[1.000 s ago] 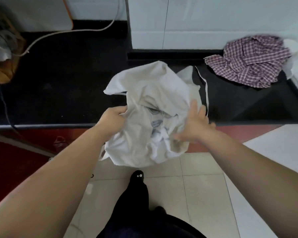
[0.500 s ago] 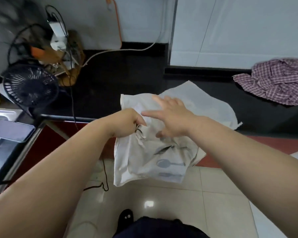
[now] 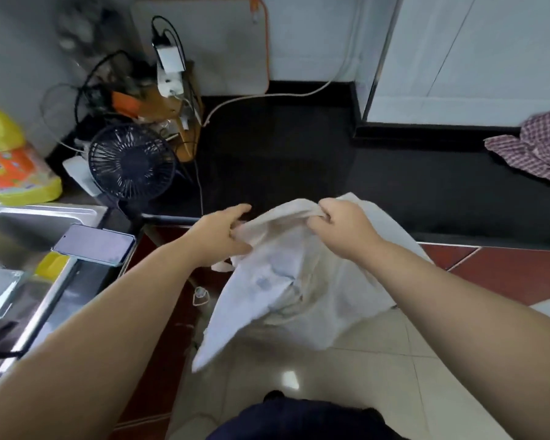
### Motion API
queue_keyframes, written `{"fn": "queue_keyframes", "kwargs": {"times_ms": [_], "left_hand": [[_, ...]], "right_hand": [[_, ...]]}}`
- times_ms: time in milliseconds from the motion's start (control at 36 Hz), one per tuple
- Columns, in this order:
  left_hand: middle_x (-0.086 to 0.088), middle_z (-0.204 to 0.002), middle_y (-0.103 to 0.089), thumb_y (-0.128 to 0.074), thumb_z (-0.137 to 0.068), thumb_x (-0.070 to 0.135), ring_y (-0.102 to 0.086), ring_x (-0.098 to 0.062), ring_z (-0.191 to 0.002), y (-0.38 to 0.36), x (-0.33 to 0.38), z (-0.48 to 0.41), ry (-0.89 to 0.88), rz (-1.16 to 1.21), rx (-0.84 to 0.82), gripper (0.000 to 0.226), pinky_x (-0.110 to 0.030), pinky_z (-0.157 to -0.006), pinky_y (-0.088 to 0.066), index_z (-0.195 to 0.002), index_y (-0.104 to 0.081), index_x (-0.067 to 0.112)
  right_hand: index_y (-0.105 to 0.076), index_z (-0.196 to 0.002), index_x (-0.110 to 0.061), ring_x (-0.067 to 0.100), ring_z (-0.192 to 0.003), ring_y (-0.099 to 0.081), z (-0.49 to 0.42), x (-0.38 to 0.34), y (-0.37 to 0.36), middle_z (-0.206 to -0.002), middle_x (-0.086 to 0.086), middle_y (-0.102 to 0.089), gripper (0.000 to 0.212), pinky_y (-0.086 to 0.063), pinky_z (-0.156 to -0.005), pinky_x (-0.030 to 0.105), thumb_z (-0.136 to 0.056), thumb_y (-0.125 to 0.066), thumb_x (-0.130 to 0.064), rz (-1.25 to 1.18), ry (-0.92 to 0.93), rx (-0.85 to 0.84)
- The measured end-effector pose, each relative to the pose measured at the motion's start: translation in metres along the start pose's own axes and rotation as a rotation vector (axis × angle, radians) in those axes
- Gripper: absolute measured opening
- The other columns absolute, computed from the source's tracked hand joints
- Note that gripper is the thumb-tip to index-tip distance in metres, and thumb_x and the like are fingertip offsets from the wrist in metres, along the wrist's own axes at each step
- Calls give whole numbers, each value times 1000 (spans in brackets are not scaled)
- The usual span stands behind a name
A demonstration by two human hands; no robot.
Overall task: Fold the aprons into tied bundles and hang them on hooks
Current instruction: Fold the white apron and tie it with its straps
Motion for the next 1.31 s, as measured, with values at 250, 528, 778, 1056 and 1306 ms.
{"fn": "queue_keyframes", "kwargs": {"times_ms": [250, 528, 778, 1056, 1306], "left_hand": [[2, -80, -55, -40, -98, 22, -50, -14, -74, -11, -7, -22, 0, 408, 197, 20, -31, -69, -40, -86, -56, 19], [7, -88, -60, -60, -90, 44, -56, -12, -82, -4, 42, -34, -206, 122, -12, 21, -25, -65, -44, -92, -59, 23], [5, -107, -51, -62, -84, 32, -46, -21, -109, -29, 12, -54, -90, -311, -12, 8, -37, -89, -43, -77, -65, 35], [-10, -97, -59, -54, -98, 21, -61, -25, -93, -52, 30, -54, 67, 960, -3, 12, -44, -87, -55, -86, -52, 17], [-5, -105, -73, -80, -62, 15, -71, -12, -84, -36, 42, -57, 477, 797, -550, 60, -30, -71, -56, -119, -64, 8]], "right_hand": [[-56, -78, -3, 21, -72, -53, 10, 4, 5, -77, 7, -56, 8, -42, -63, 32, -79, -62, -8, -230, -333, -164], [-65, -92, -18, 19, -81, -61, 4, 2, 2, -89, 6, -64, 30, -49, -69, 27, -86, -53, 9, -797, -397, 34], [-65, -94, -15, 15, -61, -57, 13, -3, 33, -70, 3, -61, 30, -46, -53, 19, -84, -51, 9, -872, -387, -218], [-62, -114, -36, 11, -91, -63, 28, 29, 62, -104, -7, -66, 28, -49, -76, 20, -93, -57, -19, -499, -344, -21], [-44, -137, -27, -3, -81, -54, 41, 46, 87, -96, -10, -62, 44, -37, -65, 13, -96, -46, -12, -96, -248, 40]]}}
Point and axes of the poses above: each hand's wrist, its own z-axis away from the middle knuckle, its own y-axis out of the back of the hand, x = y × z, the point moved 1 cm from there along -z, towards the middle knuckle
